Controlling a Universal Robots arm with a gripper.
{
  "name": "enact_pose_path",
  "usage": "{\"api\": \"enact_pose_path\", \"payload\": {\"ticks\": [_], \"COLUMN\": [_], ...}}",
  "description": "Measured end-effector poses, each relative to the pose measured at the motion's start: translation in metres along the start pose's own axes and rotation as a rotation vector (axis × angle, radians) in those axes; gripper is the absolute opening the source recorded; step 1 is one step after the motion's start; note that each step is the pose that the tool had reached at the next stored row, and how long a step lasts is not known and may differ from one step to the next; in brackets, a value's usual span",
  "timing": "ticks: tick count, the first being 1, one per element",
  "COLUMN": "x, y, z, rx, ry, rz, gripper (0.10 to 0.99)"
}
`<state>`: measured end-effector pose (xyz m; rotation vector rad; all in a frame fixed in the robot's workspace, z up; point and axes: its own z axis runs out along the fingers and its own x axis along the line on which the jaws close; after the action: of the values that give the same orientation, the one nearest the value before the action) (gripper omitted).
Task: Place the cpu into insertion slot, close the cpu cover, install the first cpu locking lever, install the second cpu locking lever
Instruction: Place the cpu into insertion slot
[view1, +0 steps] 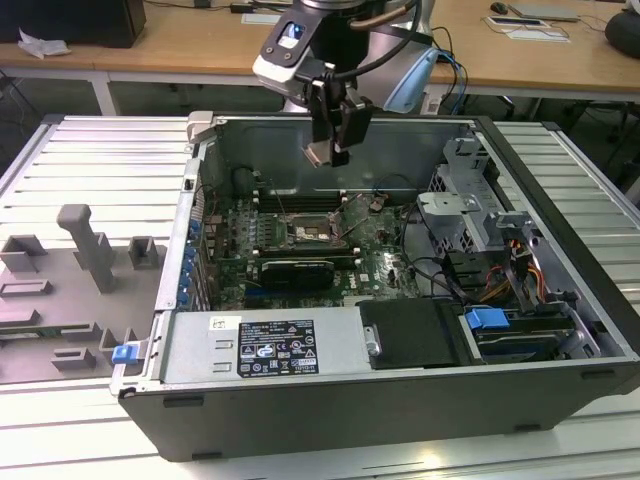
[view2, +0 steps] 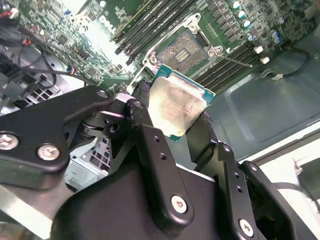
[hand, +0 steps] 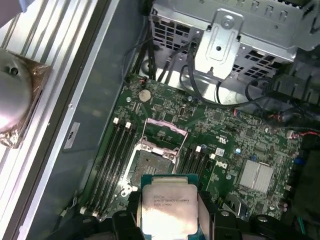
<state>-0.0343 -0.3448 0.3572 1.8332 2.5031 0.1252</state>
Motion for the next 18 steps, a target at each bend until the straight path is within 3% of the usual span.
{"api": "enact_pose_path", "payload": {"ticks": [8,11,14,18], "x": [-0.0001,-0.0001,-0.0001,-0.0002], "y": [-0.0002,-0.0004,-0.0005,-0.0011], "z": [0.0023,0.0042,0.0058,0.0125], "rx": [-0.003,-0.004,-0.005,-0.004], "ry": [-0.0121,-0.0196,-0.0240,-0.0258], "rz": [0.140,0.223,0.267,0.283], "gripper": [0.537,0.537,0.537,0.537]}}
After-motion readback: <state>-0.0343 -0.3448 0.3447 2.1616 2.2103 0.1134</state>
